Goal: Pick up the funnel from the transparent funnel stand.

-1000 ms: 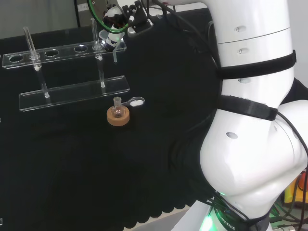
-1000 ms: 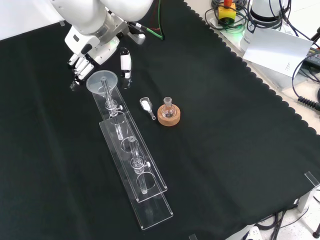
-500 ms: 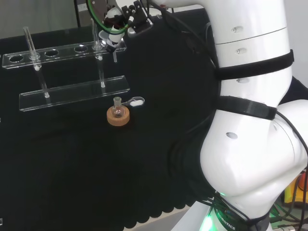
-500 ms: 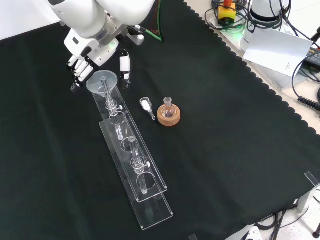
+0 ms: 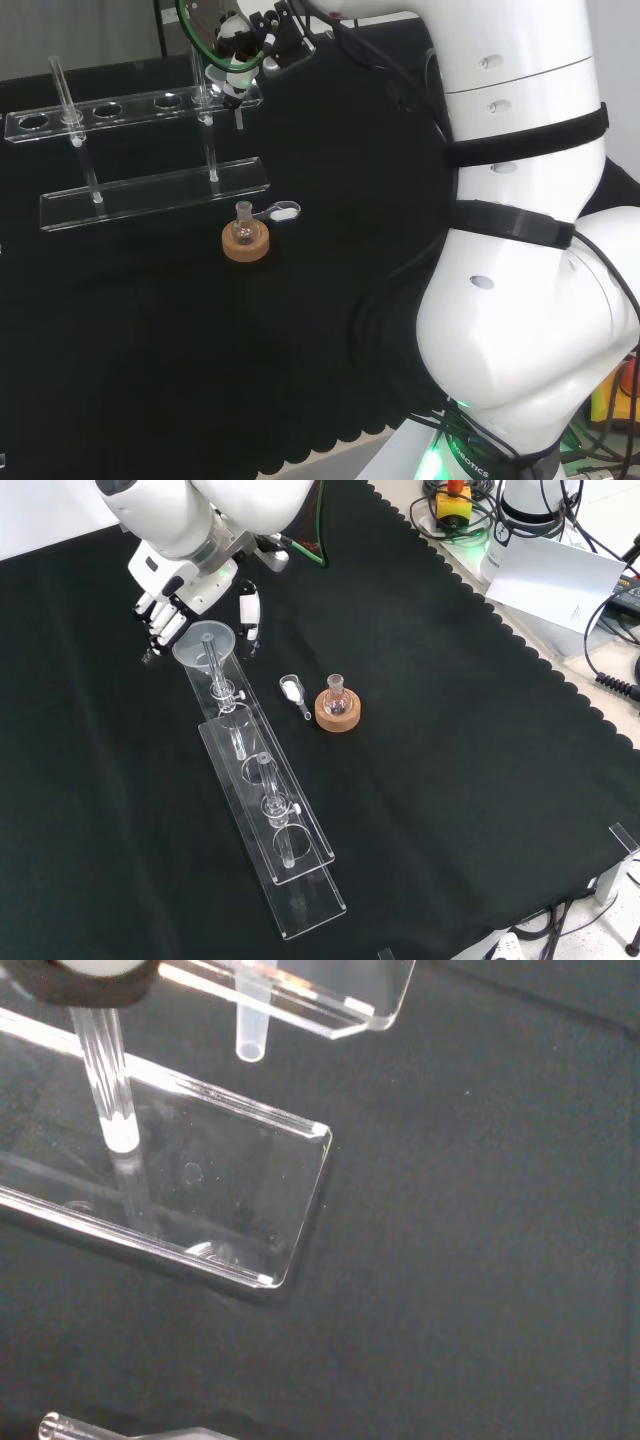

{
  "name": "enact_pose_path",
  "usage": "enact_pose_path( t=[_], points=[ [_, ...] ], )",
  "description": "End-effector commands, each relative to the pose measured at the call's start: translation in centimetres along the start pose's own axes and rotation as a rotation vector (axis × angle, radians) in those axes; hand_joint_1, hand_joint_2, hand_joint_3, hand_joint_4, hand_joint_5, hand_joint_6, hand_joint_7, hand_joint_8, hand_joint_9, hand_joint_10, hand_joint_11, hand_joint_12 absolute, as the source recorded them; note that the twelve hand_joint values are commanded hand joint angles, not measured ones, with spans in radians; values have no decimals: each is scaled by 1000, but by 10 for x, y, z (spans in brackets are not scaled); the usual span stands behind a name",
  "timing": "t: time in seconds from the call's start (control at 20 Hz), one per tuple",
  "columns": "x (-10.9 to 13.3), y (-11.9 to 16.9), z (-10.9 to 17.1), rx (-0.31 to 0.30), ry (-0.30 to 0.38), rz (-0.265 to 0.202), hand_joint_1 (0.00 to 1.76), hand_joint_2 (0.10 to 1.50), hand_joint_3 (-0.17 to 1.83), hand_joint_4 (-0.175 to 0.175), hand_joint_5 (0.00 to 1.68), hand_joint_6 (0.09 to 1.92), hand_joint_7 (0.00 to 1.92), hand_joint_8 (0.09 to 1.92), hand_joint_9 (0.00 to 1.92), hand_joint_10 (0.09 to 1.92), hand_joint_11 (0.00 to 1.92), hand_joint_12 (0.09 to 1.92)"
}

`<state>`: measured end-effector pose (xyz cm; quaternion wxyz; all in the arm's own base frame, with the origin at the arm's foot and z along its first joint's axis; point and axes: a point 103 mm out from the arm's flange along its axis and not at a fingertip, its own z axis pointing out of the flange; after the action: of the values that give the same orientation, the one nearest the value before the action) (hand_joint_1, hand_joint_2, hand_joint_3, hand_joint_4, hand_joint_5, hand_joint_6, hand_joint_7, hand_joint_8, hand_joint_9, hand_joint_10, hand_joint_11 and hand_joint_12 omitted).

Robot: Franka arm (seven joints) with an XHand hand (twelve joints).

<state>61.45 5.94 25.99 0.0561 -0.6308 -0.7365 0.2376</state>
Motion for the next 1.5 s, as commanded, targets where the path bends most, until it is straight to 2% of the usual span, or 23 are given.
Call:
enact_pose_path(
  t=[0.05, 0.1, 0.2, 0.3, 0.4, 0.65, 0.9, 1.05, 1.25, 1.5],
  points=[
    [-1, -1, -1, -6, -13, 13, 743, 748, 291, -57, 443, 87, 181, 741, 445, 702, 124, 1469],
    [-1, -1, -2, -7, -17, 14, 756, 749, 302, -52, 495, 106, 183, 738, 450, 697, 126, 1467],
    [0, 0, -2, -8, -24, 18, 787, 734, 372, -24, 633, 471, 196, 719, 475, 664, 137, 1457],
    [2, 0, -2, -15, -32, 22, 803, 715, 437, -8, 655, 788, 201, 717, 486, 654, 146, 1450],
    [1, -1, -4, -33, -36, 26, 811, 706, 468, -4, 654, 906, 203, 719, 491, 655, 151, 1449],
    [-1, -6, -15, -77, -51, 38, 826, 694, 503, -5, 656, 967, 217, 727, 508, 658, 174, 1439],
    [-9, -19, -37, -100, -67, 52, 836, 683, 527, -5, 658, 984, 222, 731, 520, 657, 196, 1429],
    [-14, -34, -53, -125, -65, 68, 839, 680, 532, -5, 658, 987, 226, 733, 526, 658, 201, 1427],
    [-20, -56, -68, -152, -63, 73, 845, 666, 563, -14, 657, 998, 254, 735, 660, 622, 225, 1416],
    [-29, -95, -84, -186, -64, 111, 853, 658, 582, -22, 662, 1002, 284, 733, 800, 603, 278, 1386]
  ],
)
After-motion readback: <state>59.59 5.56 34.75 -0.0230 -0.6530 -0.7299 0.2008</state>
